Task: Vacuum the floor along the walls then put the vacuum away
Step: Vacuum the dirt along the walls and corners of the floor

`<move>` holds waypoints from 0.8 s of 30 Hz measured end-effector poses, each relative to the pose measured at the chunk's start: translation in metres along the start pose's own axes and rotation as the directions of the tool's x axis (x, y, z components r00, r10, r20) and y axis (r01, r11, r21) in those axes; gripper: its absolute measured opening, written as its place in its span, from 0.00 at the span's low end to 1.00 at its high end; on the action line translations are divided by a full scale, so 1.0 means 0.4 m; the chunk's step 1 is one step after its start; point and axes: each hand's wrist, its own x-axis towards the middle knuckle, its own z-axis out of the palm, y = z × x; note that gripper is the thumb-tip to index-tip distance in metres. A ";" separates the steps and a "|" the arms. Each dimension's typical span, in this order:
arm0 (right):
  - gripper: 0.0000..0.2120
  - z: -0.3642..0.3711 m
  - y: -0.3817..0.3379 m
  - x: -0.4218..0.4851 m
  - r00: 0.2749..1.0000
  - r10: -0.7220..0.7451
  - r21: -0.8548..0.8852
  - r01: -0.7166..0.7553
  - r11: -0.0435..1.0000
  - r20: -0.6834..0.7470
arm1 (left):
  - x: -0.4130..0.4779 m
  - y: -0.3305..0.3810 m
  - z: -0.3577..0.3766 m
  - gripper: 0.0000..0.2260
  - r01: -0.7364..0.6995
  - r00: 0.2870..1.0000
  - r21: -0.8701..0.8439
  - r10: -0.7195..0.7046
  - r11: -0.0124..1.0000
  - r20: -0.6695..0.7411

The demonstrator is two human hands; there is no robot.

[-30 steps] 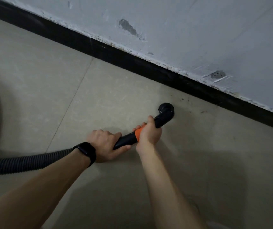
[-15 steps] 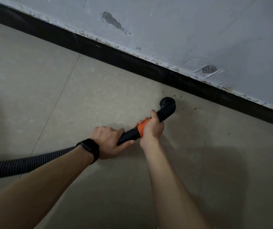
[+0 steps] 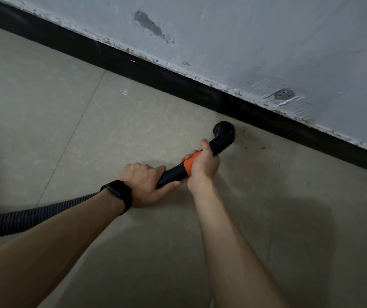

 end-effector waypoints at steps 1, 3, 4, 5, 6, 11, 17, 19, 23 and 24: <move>0.13 0.002 -0.003 0.002 1.000 -0.001 0.000 0.001 1.000 0.004 | 0.004 0.000 -0.001 0.33 0.002 1.000 -0.003 -0.002 1.000 -0.003; 0.13 0.005 -0.008 0.006 1.000 -0.002 -0.001 0.002 1.000 0.014 | 0.011 0.000 -0.001 0.34 0.004 1.000 -0.013 -0.004 1.000 -0.007; 0.12 0.007 -0.011 0.008 1.000 -0.004 -0.002 0.004 1.000 0.020 | 0.015 -0.001 -0.001 0.34 0.005 1.000 -0.018 -0.005 1.000 -0.009; 0.12 0.009 -0.013 0.010 1.000 -0.005 -0.002 0.005 1.000 0.024 | 0.019 -0.001 0.000 0.34 0.006 1.000 -0.022 -0.006 1.000 -0.012; 0.13 0.011 -0.015 0.012 1.000 -0.005 -0.002 0.005 1.000 0.026 | 0.022 -0.003 0.000 0.34 0.007 1.000 -0.025 -0.007 1.000 -0.016; 0.15 0.022 -0.029 0.022 1.000 -0.007 -0.012 0.007 1.000 0.026 | 0.039 -0.005 0.005 0.34 0.010 0.999 -0.025 -0.011 1.000 -0.048; 0.16 0.035 -0.042 0.031 1.000 -0.007 -0.030 0.008 1.000 0.030 | 0.054 -0.008 0.004 0.31 0.021 0.998 -0.029 -0.022 0.999 -0.061; 0.16 0.040 -0.044 0.035 1.000 -0.007 -0.036 0.008 0.999 0.030 | 0.058 -0.010 0.004 0.30 0.029 0.998 -0.029 -0.031 0.999 -0.063; 0.16 0.055 -0.046 0.037 1.000 -0.010 -0.043 0.011 0.999 0.030 | 0.062 -0.016 0.004 0.30 0.043 0.996 -0.041 -0.046 0.998 -0.074; 0.16 0.060 -0.047 0.037 1.000 -0.011 -0.043 0.012 0.999 0.028 | 0.063 -0.017 0.002 0.30 0.050 0.995 -0.042 -0.053 0.998 -0.080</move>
